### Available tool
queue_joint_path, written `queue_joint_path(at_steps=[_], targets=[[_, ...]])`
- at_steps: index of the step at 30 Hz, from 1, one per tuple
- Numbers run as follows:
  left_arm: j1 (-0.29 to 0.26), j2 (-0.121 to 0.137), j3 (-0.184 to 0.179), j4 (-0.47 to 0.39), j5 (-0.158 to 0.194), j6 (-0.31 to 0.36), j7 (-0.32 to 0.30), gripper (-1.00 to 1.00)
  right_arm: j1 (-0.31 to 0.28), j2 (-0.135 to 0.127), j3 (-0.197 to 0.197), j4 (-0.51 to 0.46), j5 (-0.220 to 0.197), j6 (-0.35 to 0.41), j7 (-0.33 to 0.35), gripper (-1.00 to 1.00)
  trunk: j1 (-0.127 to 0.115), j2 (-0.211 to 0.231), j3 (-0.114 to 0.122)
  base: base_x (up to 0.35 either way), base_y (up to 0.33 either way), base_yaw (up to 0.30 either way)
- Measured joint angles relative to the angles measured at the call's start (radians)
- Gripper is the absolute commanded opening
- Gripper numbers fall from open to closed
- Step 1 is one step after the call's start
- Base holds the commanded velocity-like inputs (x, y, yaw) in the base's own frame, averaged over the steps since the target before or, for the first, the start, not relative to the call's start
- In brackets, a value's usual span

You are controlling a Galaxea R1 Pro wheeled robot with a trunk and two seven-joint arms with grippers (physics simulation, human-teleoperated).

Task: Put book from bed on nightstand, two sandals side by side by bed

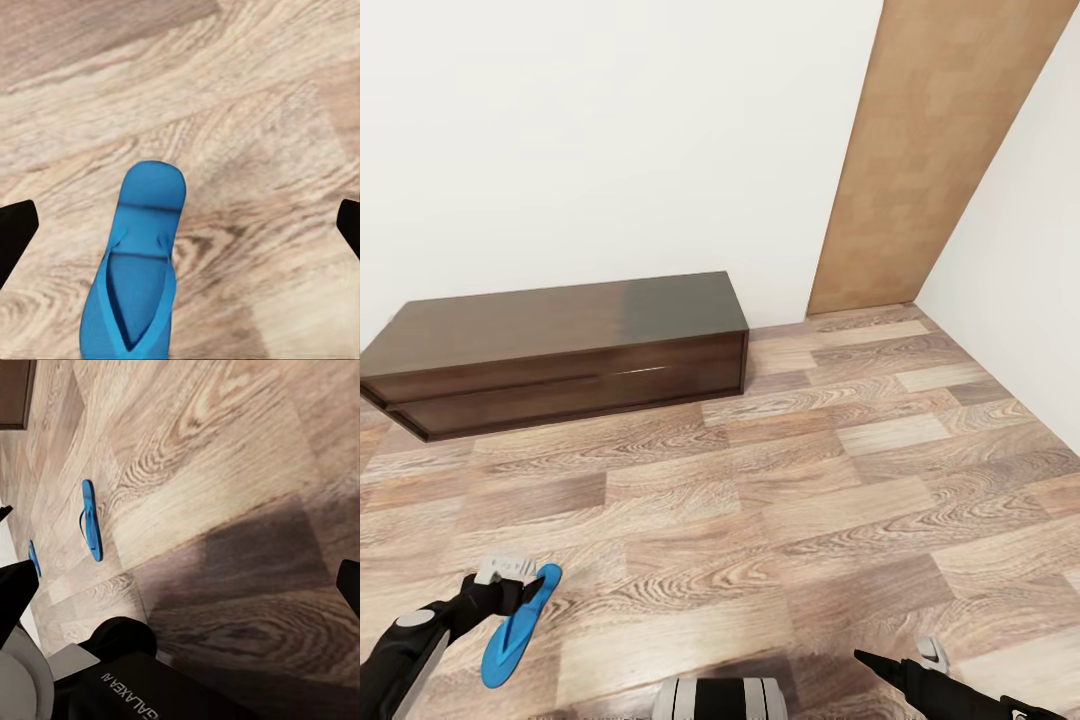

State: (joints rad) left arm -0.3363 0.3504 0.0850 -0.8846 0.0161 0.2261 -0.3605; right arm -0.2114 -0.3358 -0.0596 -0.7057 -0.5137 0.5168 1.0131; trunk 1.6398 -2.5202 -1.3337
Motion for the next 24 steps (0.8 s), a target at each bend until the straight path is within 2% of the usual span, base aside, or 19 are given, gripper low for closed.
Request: queue_joint_path(at_steps=[5, 8, 11, 24], targets=[[-0.003, 0.000, -0.002, 0.048, -0.015, -0.002, 0.000, 1.00, 0.000, 0.000, 0.000, 0.000, 0.000, 0.000, -0.001, 1.00, 0.002, -0.001, -0.019, 0.000, 0.000, 0.000], [-0.004, 0.000, -0.003, 0.062, -0.046, -0.001, 0.001, 1.00, 0.000, 0.000, 0.000, 0.000, 0.001, 0.000, -0.001, 1.00, 0.004, -0.002, -0.031, 0.000, 0.000, 0.000], [-0.004, -0.001, -0.003, 0.064, -0.057, -0.001, 0.001, 1.00, 0.000, 0.000, 0.000, 0.000, 0.001, 0.000, -0.001, 1.00, 0.005, -0.003, -0.043, 0.000, 0.000, 0.000], [-0.004, -0.003, -0.003, 0.066, -0.061, -0.001, 0.001, 1.00, 0.000, 0.000, 0.000, 0.000, 0.002, 0.000, -0.001, 1.00, 0.011, -0.006, -0.093, 0.000, 0.000, 0.000]])
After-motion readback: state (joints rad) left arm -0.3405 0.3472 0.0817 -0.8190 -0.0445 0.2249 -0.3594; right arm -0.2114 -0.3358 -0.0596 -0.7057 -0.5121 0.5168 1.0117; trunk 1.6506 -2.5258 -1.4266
